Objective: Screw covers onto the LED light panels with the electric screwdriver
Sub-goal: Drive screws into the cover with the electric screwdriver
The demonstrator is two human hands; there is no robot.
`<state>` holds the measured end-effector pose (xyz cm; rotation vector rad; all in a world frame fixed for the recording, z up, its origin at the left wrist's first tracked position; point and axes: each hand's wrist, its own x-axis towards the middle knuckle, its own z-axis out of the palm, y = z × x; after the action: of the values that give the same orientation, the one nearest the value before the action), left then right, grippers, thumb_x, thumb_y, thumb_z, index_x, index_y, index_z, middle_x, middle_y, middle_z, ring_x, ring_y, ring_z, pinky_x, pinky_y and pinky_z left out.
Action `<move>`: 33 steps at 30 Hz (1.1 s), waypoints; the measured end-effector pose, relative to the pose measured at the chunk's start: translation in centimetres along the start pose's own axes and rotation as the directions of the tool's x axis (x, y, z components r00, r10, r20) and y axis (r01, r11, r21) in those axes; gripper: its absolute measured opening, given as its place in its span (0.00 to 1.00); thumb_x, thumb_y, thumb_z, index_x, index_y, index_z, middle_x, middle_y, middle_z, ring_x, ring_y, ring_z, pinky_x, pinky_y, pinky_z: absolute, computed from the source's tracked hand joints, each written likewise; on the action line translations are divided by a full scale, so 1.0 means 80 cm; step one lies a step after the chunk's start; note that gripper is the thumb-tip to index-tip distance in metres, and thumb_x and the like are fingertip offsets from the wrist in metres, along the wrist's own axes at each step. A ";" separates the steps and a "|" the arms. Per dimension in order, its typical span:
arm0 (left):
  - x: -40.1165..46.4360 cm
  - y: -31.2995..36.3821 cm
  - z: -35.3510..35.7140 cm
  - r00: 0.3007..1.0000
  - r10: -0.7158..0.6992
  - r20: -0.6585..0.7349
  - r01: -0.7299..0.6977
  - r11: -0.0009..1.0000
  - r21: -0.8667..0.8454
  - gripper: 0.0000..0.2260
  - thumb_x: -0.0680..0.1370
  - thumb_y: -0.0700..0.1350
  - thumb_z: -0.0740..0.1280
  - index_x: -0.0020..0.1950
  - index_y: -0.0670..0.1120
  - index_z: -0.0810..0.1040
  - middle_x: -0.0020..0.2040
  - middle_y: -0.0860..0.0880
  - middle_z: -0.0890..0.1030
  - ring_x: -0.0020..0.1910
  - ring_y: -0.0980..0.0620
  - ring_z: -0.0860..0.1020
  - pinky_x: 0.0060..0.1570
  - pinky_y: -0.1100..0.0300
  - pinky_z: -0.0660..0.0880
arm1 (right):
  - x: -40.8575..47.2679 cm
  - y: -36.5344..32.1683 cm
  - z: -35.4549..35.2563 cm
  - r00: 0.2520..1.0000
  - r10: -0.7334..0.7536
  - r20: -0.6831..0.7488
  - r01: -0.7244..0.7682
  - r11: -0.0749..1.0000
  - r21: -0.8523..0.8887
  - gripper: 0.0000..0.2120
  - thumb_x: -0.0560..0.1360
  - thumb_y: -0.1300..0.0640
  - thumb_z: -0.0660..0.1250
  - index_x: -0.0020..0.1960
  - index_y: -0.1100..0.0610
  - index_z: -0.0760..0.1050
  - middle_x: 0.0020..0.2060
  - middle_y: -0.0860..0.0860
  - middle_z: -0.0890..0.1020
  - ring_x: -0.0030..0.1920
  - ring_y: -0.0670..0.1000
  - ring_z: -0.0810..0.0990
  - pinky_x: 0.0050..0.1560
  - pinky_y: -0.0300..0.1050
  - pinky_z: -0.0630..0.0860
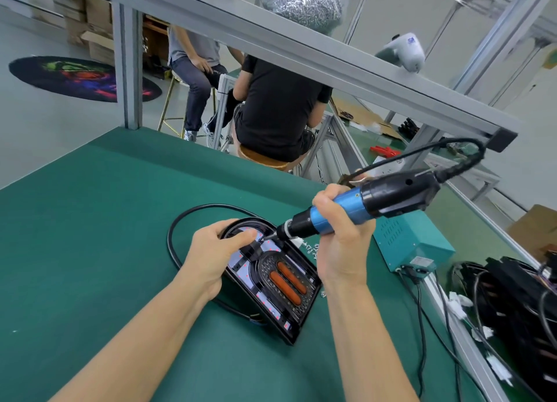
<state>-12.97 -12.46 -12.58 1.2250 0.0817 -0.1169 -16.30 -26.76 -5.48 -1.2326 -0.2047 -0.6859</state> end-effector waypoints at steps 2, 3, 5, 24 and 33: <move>0.000 0.000 0.000 1.000 -0.004 -0.001 0.004 1.000 -0.011 0.06 0.70 0.34 0.73 0.46 0.41 0.83 0.42 0.44 0.85 0.40 0.49 0.82 0.48 0.54 0.77 | 0.004 0.000 0.000 0.999 0.018 -0.027 -0.018 1.000 0.001 0.13 0.66 0.67 0.68 0.32 0.49 0.75 0.33 0.46 0.75 0.37 0.48 0.72 0.43 0.40 0.72; 0.000 0.000 0.000 1.000 -0.012 -0.005 0.011 1.000 -0.020 0.06 0.70 0.33 0.72 0.46 0.40 0.83 0.43 0.43 0.85 0.41 0.47 0.82 0.50 0.53 0.77 | 0.004 0.002 -0.002 0.999 0.026 -0.034 -0.026 1.000 0.005 0.13 0.67 0.66 0.69 0.32 0.50 0.74 0.34 0.46 0.74 0.38 0.48 0.71 0.44 0.41 0.71; -0.001 -0.001 0.000 1.000 -0.027 -0.012 0.026 0.999 -0.038 0.06 0.70 0.33 0.72 0.46 0.40 0.83 0.44 0.42 0.85 0.42 0.45 0.81 0.53 0.50 0.78 | 0.003 0.006 -0.004 0.998 0.036 -0.047 -0.036 0.999 0.009 0.12 0.68 0.66 0.70 0.34 0.50 0.73 0.34 0.47 0.74 0.39 0.49 0.71 0.46 0.44 0.71; 0.005 -0.004 -0.003 0.998 -0.058 -0.017 0.056 0.995 -0.086 0.05 0.70 0.33 0.72 0.44 0.40 0.83 0.42 0.42 0.85 0.39 0.45 0.82 0.50 0.51 0.78 | 0.000 0.003 -0.002 0.995 0.011 0.094 -0.007 0.999 -0.037 0.19 0.69 0.69 0.70 0.38 0.43 0.75 0.35 0.49 0.74 0.41 0.48 0.73 0.50 0.41 0.74; 0.005 -0.011 -0.012 0.994 -0.113 -0.009 0.111 0.987 -0.116 0.05 0.71 0.34 0.71 0.46 0.39 0.83 0.43 0.41 0.85 0.39 0.45 0.82 0.49 0.51 0.79 | -0.007 0.010 -0.004 0.998 0.040 -0.050 -0.040 0.999 0.011 0.20 0.69 0.65 0.70 0.50 0.42 0.79 0.40 0.51 0.74 0.46 0.53 0.72 0.57 0.47 0.72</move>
<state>-12.67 -11.83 -13.76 1.1056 0.1684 -0.1982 -16.37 -26.71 -6.49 -1.2054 -0.1411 -0.6800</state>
